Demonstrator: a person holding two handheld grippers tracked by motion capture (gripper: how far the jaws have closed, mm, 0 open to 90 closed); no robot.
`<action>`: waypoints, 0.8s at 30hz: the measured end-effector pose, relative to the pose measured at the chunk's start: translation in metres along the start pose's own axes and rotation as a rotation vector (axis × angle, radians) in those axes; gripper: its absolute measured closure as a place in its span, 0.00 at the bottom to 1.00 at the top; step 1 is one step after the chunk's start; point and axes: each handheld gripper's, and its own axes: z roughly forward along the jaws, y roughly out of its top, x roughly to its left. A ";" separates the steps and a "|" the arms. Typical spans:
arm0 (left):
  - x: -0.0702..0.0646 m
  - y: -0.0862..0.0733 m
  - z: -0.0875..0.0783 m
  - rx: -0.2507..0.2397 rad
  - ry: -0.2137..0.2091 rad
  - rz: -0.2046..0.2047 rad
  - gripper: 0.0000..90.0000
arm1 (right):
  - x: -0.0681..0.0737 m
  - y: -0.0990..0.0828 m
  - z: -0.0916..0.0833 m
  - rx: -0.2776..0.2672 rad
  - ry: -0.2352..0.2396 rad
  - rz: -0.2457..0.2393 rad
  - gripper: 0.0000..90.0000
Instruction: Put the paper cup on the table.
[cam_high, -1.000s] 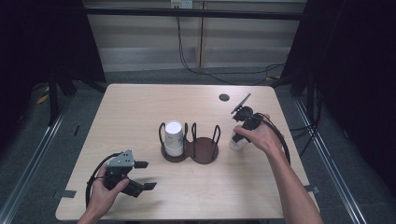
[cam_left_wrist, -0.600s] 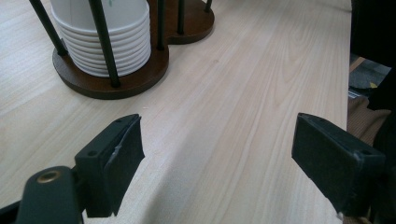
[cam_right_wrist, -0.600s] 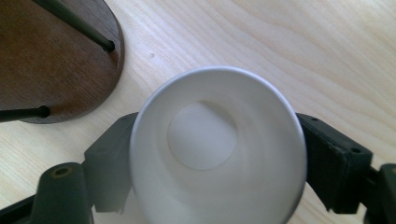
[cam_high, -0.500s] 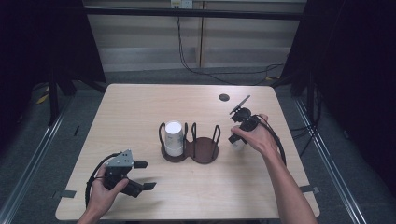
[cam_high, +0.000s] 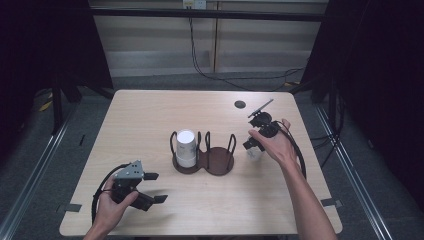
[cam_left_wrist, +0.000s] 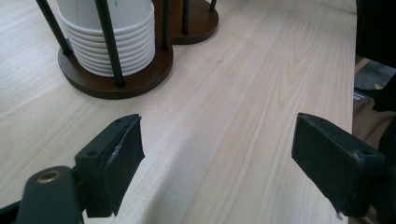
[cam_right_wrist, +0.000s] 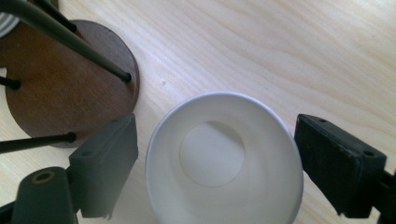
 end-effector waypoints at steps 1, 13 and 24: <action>0.000 0.000 0.000 -0.002 0.001 -0.004 0.18 | -0.001 0.000 -0.001 -0.010 -0.008 0.001 0.16; -0.001 0.000 0.006 0.036 0.008 0.001 0.18 | -0.008 -0.011 -0.023 -0.169 0.019 0.053 0.16; 0.000 0.000 0.006 0.002 0.077 -0.032 0.18 | -0.003 -0.030 -0.036 -0.316 0.069 0.080 0.15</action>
